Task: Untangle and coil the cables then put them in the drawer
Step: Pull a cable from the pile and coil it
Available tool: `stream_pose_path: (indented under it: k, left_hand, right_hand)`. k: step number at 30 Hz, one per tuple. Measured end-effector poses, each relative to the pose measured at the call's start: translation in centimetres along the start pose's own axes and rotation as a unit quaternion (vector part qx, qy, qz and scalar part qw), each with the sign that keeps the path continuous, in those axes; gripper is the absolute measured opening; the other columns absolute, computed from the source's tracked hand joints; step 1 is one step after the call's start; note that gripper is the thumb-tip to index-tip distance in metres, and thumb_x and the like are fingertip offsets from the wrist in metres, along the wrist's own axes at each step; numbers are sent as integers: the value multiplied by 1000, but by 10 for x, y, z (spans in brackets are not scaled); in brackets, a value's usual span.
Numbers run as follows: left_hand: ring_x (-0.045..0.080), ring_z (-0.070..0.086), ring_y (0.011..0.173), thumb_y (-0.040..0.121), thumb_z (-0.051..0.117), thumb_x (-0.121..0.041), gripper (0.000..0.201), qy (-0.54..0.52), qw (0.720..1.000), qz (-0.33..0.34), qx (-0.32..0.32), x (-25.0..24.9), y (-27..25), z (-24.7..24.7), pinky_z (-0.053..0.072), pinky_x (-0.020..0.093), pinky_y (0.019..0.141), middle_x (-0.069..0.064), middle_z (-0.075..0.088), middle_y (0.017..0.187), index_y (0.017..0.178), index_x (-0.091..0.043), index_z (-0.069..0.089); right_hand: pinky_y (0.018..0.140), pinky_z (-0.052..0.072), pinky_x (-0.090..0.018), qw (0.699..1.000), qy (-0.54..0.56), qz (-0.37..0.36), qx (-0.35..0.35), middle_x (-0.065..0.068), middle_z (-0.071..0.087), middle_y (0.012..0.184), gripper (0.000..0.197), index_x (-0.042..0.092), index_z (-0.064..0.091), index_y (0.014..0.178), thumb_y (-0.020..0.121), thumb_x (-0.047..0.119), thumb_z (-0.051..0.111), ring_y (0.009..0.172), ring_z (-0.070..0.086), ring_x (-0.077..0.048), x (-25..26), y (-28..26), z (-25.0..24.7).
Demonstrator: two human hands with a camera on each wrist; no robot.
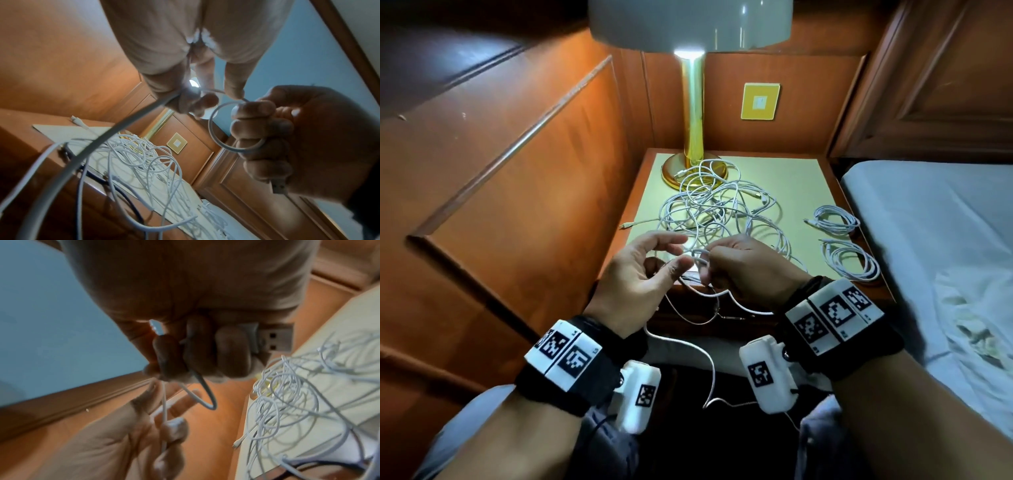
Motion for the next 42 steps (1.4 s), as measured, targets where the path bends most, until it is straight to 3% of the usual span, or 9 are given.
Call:
stream_pose_path:
  k: [3,7,13,21,26,29,32,36,42]
  left_hand:
    - [11,59,68,87,66,-32,28,-66,994,-76,44,8,0,9,47,23,53,-4,73,91,114,-25,74]
    - [22,52,72,98,58,-12,24,-143,979,-140,49,15,4,11,36,24,58,10,72,94,115,-14,74]
    - [9,49,57,101,45,0,33,-215,956,-192,58,10,6,13,29,17,46,7,67,90,123,-7,68]
    - [17,61,51,93,66,-6,10,-136,982,-127,-34,14,8,1,36,19,37,20,74,88,100,0,66]
    - [10,51,46,85,78,-13,9,11,998,-23,-64,8,12,-7,42,20,48,-4,63,62,81,-11,71]
    - [8,54,57,83,81,-20,7,64,997,30,-26,4,10,-1,44,25,55,-7,69,72,81,-19,75]
    - [-2,56,64,81,83,-19,6,170,982,79,23,0,7,9,40,13,62,-11,69,75,81,-20,77]
    - [-4,56,69,80,83,-17,7,223,967,102,67,-4,6,15,40,10,65,-16,65,77,84,-18,78]
    - [5,60,87,88,67,4,28,235,957,73,155,3,2,21,46,15,79,-4,62,96,103,-17,76]
  right_hand:
    - [37,26,-17,996,81,23,-17,0,38,47,38,7,49,59,96,6,40,37,31,-8,0,2,-6]
    - [42,19,-22,992,114,53,-35,3,36,45,30,7,53,68,95,16,42,41,25,-15,-11,10,-11]
    - [39,19,-16,983,147,86,-72,2,35,50,31,12,54,68,95,19,43,40,25,-11,-20,13,-15]
    - [36,20,-16,985,141,67,-70,5,37,49,33,12,53,73,101,28,47,38,26,-9,-21,13,-10]
    - [33,25,-14,993,96,59,-48,5,38,46,37,10,45,71,104,26,44,32,31,-4,-13,8,-4]
    - [46,33,-22,993,-64,64,-71,-2,53,53,45,12,53,63,101,37,48,42,40,-9,-20,11,-9]
    - [60,32,-29,976,-187,68,-84,-2,55,60,51,1,61,72,102,39,45,56,46,-14,-25,10,-14]
    - [94,28,-37,958,-256,99,-85,-1,65,80,48,13,70,82,104,39,35,97,49,-22,-33,12,-15]
    - [96,31,-43,937,-266,149,-173,0,63,107,44,24,71,85,101,44,36,127,31,-29,-43,12,-31]
Point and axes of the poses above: each hand's wrist, its own y-axis towards the middle knuckle, its own z-axis out of the palm, x = y × z, the point moved 6 cm from there along y, towards the middle knuckle
